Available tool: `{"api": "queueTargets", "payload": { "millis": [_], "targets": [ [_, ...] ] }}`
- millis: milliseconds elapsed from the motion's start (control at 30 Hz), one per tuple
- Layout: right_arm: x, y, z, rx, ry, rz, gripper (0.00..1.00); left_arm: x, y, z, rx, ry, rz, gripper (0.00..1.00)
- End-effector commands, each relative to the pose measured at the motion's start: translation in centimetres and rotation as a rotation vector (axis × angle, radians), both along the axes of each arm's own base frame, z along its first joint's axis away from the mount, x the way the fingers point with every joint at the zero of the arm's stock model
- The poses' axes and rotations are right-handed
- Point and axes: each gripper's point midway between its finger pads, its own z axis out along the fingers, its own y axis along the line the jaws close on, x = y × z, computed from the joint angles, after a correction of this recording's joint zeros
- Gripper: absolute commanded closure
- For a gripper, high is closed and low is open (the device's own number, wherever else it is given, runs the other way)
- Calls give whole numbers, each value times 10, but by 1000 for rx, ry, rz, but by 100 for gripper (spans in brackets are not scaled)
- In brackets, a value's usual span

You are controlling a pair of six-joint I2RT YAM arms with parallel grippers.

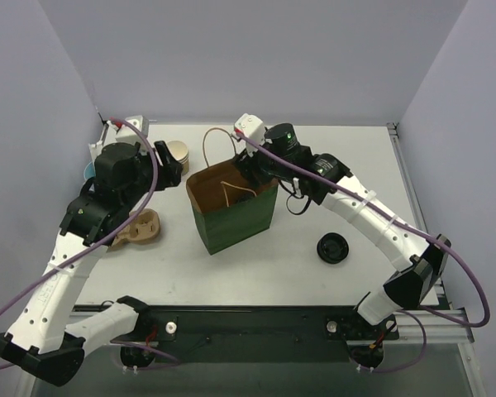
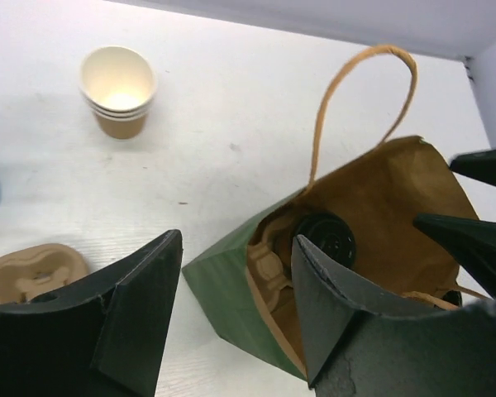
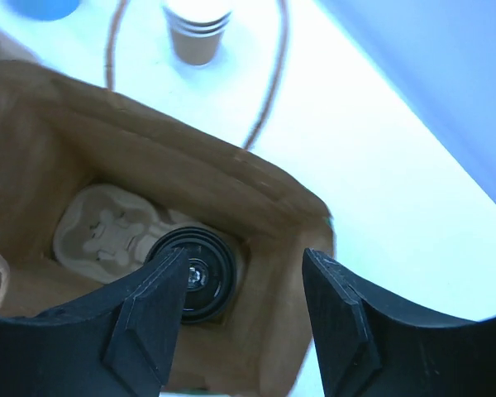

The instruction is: Pack the takeout coffee

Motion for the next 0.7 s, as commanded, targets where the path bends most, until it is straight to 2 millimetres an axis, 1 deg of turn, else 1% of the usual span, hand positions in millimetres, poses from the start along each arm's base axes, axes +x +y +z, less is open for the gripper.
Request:
{"api": "queueTargets", "payload": {
  "millis": [0,33,67,100,133,167,200,233,267,300,333,433,467,500,533,567,633,667],
  "targets": [
    [9,-35,68,169,-98,-264,42,7,49,21,95,-25,214,35],
    [4,-39,78,203,-100,-285,41,6,57,19,117,-11,242,35],
    [1,-42,83,247,-83,-316,39,7,64,17,138,-3,275,35],
    [-8,-45,95,288,-88,-317,35,8,81,15,182,7,344,35],
    [-13,-47,100,308,-86,-317,30,10,92,13,210,12,390,35],
    [-18,-50,101,316,-82,-326,23,12,101,7,243,29,427,35],
    [-28,-57,111,349,-94,-339,3,13,118,4,277,45,478,35],
    [-33,-62,113,363,-94,-351,0,13,132,2,322,49,551,35],
    [-39,-64,112,380,-85,-352,0,15,138,-4,355,62,577,34],
    [-50,-69,110,410,-62,-350,0,17,145,-4,400,61,591,34],
    [-55,-71,108,418,-52,-348,0,17,152,-7,430,69,624,34],
    [-74,-82,97,435,-16,-357,0,27,159,-19,490,103,636,34],
    [-79,-86,94,430,-6,-363,0,33,161,-26,510,122,640,34],
    [-84,-91,96,441,-10,-363,0,37,164,-31,522,130,644,34],
    [-86,-94,90,425,-7,-362,0,40,167,-35,528,142,654,34],
    [-88,-96,91,423,-12,-356,0,47,168,-45,539,167,648,34],
    [-92,-103,94,412,-34,-349,0,56,171,-51,526,187,662,35],
    [-92,-107,94,404,-44,-353,0,62,176,-59,513,214,685,37]
  ]
}}
